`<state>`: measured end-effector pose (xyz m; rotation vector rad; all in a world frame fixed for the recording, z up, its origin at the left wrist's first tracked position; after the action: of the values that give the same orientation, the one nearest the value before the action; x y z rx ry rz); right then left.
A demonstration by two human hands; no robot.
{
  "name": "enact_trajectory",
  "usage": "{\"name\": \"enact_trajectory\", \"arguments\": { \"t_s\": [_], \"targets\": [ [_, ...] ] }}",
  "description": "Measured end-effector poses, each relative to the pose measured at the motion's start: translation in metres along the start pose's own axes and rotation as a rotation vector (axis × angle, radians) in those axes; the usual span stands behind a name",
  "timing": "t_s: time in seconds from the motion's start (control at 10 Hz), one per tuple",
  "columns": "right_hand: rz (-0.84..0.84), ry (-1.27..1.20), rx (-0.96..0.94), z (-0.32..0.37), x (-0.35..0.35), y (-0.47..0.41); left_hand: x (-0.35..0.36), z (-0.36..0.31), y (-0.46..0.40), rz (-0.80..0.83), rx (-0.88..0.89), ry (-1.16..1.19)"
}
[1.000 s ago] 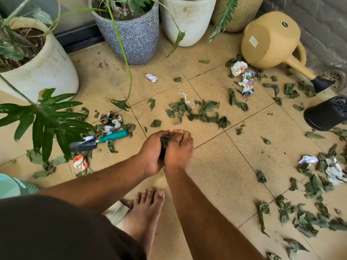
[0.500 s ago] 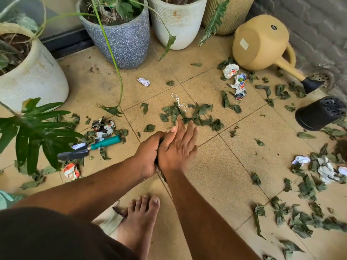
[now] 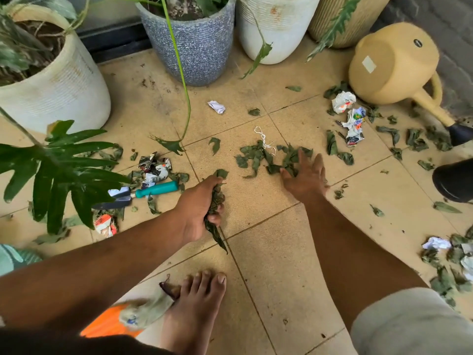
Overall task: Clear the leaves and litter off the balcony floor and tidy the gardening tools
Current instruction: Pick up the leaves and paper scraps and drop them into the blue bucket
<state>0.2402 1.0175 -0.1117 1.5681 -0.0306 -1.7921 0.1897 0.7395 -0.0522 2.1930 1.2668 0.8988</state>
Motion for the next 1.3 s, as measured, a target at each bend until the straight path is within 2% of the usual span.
{"name": "enact_trajectory", "arguments": {
  "t_s": [0.1, 0.2, 0.3, 0.5, 0.6, 0.7, 0.8, 0.9, 1.0, 1.2, 1.3],
  "targets": [
    [-0.017, 0.167, -0.078, 0.018, 0.014, -0.007, -0.004, 0.012, 0.016, -0.124, 0.019, -0.018],
    [-0.148, 0.27, -0.147, 0.032, 0.023, 0.006, -0.004, 0.007, 0.014, -0.179, 0.09, 0.01],
    [-0.263, 0.313, -0.187, 0.03, 0.037, 0.034, -0.009, 0.008, 0.016, -0.236, 0.039, 0.055],
    [-0.303, -0.132, -0.167, 0.011, 0.042, 0.08, -0.007, 0.018, 0.022, -0.262, 0.013, 0.018],
    [-0.114, -0.514, 0.035, 0.006, 0.038, 0.1, -0.005, 0.019, 0.026, -0.269, 0.022, -0.002],
    [0.254, -1.007, 0.31, -0.002, 0.048, 0.119, -0.005, 0.018, 0.027, -0.28, 0.026, 0.002],
    [0.551, -1.294, 0.513, -0.014, 0.057, 0.138, -0.008, 0.019, 0.025, -0.276, 0.026, -0.003],
    [0.692, -1.582, 0.647, -0.03, 0.063, 0.147, -0.01, 0.022, 0.025, -0.287, 0.019, -0.018],
    [0.779, -1.762, 0.615, -0.039, 0.058, 0.147, -0.011, 0.025, 0.025, -0.31, 0.006, -0.032],
    [0.888, -1.76, 0.61, -0.036, 0.052, 0.145, -0.012, 0.029, 0.023, -0.3, 0.003, -0.04],
    [0.846, -1.83, 0.621, -0.037, 0.052, 0.141, -0.01, 0.029, 0.025, -0.291, 0.001, -0.032]
  ]
}}
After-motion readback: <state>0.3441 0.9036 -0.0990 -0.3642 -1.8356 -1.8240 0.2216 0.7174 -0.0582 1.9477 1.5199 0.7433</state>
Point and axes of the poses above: each hand's wrist, its own y-axis away from the middle knuckle, its own x-axis out of the palm, z = x × y, the point moved 3 cm from there along -y, towards the middle knuckle, and after that the axes turned 12 degrees about x, right-handed, at the moved point
